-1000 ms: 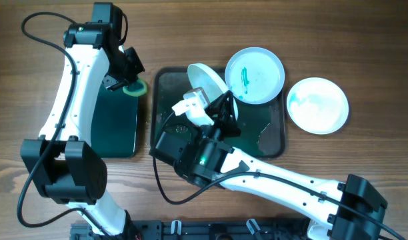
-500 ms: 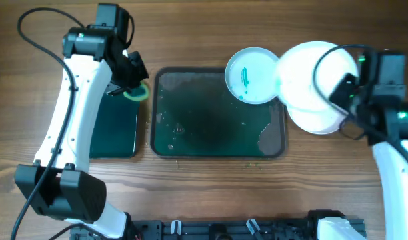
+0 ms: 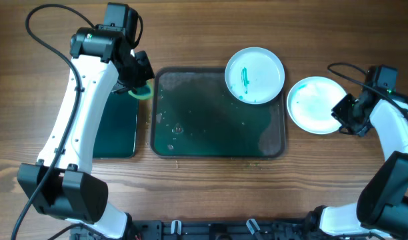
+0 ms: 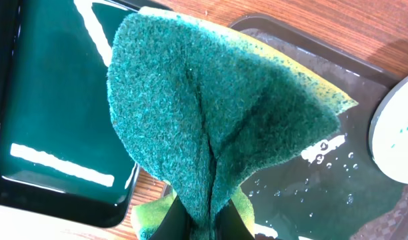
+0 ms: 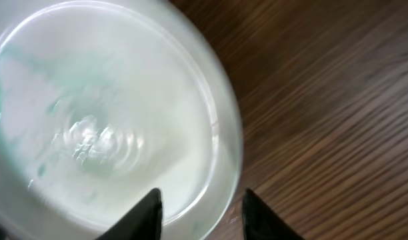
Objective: Clean dirty plates on tray and stack at the side
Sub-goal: 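Grip the top plate with the right gripper and scrub it with the sponge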
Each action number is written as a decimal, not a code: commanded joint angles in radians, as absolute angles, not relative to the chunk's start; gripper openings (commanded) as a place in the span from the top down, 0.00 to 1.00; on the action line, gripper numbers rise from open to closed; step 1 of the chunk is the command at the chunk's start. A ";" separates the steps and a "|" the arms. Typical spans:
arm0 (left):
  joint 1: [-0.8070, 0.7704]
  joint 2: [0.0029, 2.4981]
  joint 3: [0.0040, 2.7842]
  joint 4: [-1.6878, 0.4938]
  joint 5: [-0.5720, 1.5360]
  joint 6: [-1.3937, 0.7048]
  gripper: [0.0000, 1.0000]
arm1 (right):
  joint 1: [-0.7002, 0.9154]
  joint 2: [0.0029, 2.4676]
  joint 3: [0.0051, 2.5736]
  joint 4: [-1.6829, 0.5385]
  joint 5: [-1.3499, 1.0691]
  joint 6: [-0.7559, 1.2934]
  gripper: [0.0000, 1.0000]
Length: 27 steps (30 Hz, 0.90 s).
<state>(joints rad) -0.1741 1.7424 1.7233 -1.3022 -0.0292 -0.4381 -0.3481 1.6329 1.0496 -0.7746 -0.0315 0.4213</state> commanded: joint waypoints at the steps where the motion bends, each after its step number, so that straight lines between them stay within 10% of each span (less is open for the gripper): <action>1: -0.175 1.730 1.731 -1.298 -0.043 -0.426 0.96 | -0.262 1.629 1.242 -0.821 -0.254 0.205 0.39; 5: -0.175 1.730 1.731 -1.293 -0.043 -0.426 0.96 | -0.062 1.697 1.337 -0.699 -0.263 0.104 0.32; 15: -0.175 1.731 1.731 -1.275 -0.043 -0.426 0.96 | 0.023 2.056 1.337 -0.363 -0.224 0.001 0.55; 19: -0.175 1.731 1.731 -1.275 -0.043 -0.426 0.96 | 0.023 2.047 1.337 -0.394 -0.200 0.003 0.94; 27: -0.176 1.737 1.731 -1.271 -0.043 -0.427 0.96 | 0.150 1.802 1.337 -0.736 -0.235 0.133 0.96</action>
<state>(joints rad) -0.1741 1.7424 1.7233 -1.2762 -0.0292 -0.4381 0.0677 1.8854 1.3342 -0.6449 -0.2173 0.0551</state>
